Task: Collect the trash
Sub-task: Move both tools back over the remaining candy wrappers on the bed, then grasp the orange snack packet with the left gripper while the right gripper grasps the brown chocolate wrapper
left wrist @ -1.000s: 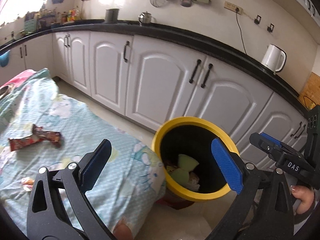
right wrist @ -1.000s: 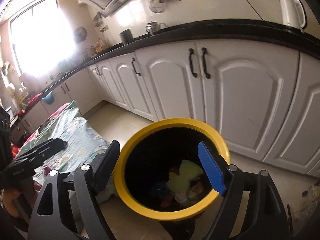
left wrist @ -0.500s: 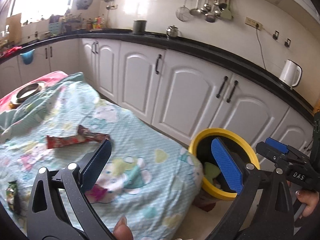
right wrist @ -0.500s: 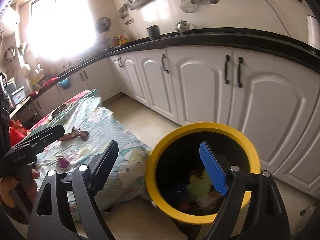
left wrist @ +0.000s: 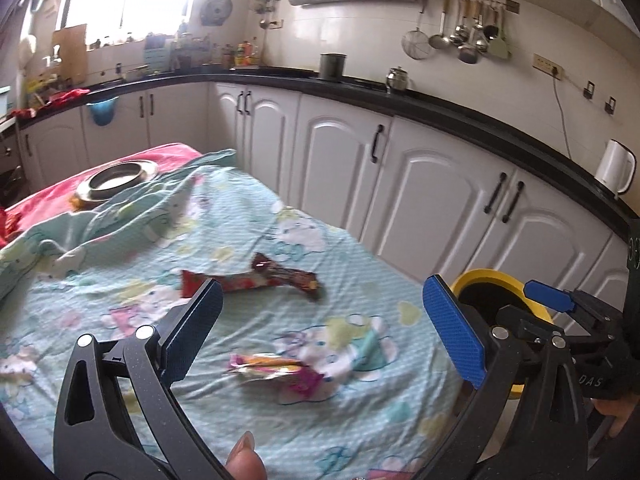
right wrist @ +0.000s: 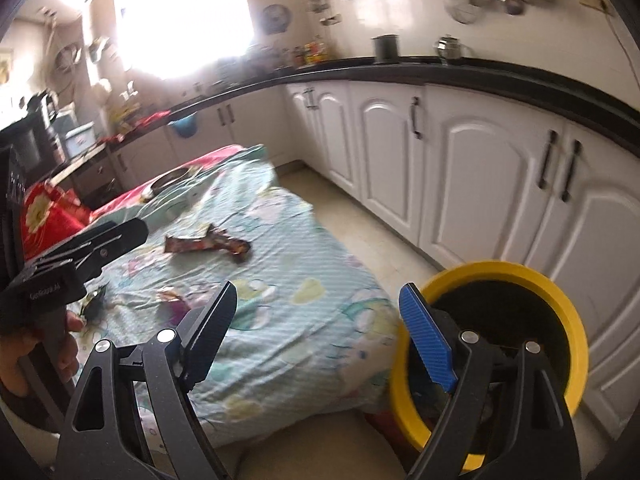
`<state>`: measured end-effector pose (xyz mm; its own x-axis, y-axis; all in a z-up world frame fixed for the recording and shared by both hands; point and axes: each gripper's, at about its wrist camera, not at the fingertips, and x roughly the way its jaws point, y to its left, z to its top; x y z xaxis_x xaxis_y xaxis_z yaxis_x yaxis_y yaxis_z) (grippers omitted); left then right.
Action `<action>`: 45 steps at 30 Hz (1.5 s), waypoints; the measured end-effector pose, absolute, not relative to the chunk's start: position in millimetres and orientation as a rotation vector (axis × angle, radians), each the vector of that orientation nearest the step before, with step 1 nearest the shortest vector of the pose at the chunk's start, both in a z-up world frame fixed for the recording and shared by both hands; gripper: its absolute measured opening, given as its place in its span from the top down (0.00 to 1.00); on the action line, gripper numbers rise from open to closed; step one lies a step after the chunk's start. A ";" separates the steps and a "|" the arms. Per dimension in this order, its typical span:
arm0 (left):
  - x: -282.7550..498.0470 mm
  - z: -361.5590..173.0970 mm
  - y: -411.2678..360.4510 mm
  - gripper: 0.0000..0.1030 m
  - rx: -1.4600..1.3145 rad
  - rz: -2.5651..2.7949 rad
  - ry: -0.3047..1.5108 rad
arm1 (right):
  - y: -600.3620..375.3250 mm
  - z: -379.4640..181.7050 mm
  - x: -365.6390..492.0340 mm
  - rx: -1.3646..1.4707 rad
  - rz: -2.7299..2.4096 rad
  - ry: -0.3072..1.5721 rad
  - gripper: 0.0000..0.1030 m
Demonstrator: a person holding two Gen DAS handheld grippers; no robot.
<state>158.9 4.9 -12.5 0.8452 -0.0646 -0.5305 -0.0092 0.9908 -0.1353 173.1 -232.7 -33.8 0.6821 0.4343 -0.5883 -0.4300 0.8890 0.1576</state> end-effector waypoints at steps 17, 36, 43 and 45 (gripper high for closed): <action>146.6 -44.5 48.1 0.13 -0.166 -0.040 0.646 | -148.8 -45.7 238.5 -0.106 0.651 0.726 0.33; 185.9 -98.7 28.7 0.28 -0.128 -0.136 0.822 | -46.2 -90.4 294.7 -0.399 0.819 0.837 0.43; 192.6 -105.8 33.1 0.35 -0.155 -0.128 0.840 | -31.9 -109.6 309.0 -0.432 0.823 0.894 0.63; 193.0 -106.3 32.5 0.36 -0.155 -0.125 0.843 | -35.4 -112.0 307.2 -0.418 0.826 0.885 0.64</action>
<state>193.0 32.5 -106.3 0.6587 -0.1712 -0.7327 0.0483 0.9814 -0.1860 307.2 -35.4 -112.0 0.3624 0.4569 -0.8124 -0.7790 0.6270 0.0051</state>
